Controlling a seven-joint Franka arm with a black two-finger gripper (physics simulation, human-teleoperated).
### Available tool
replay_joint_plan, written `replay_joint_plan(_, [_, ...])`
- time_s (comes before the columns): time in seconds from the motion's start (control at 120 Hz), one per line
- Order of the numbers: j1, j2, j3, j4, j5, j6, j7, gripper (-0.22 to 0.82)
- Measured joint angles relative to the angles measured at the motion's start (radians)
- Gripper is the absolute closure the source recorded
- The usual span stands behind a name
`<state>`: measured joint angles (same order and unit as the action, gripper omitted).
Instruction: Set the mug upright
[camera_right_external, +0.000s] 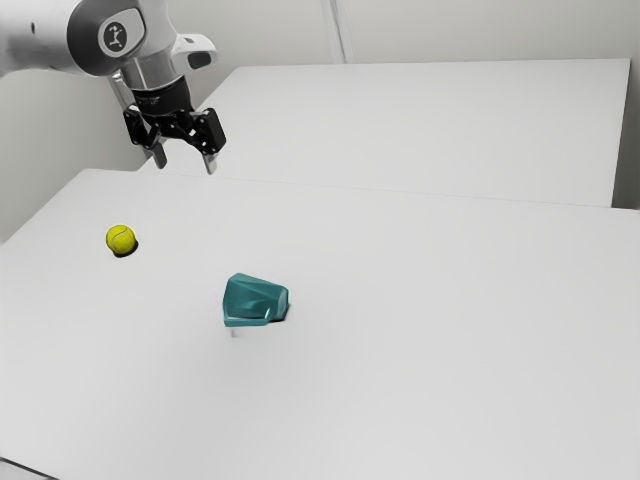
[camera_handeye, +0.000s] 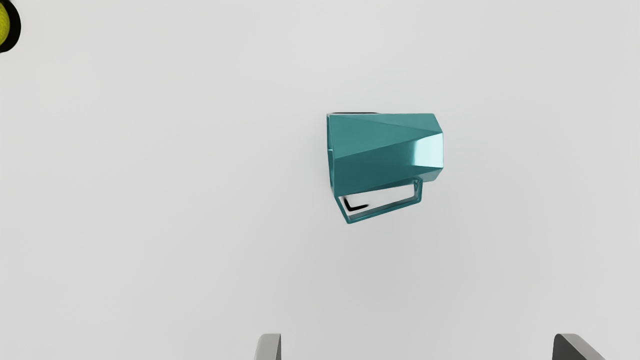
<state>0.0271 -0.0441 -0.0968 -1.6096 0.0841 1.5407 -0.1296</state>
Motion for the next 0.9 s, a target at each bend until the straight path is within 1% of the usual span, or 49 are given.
replay_joint_plan(0.3, [0.011,-0.013,0.002,-0.004,-0.009,-0.001,0.011,0.01])
replay_joint_plan(0.392, [0.019,-0.026,0.01,-0.023,-0.021,0.002,0.021,0.01])
replay_joint_plan(0.533, [0.056,-0.056,0.031,-0.111,-0.073,0.051,0.052,0.01])
replay_joint_plan(0.65, [0.073,-0.088,0.059,-0.195,-0.13,0.112,0.086,0.01])
replay_joint_plan(0.758, [0.087,-0.113,0.071,-0.274,-0.192,0.176,0.123,0.01])
replay_joint_plan(0.9, [0.088,-0.131,0.088,-0.325,-0.261,0.239,0.177,0.01])
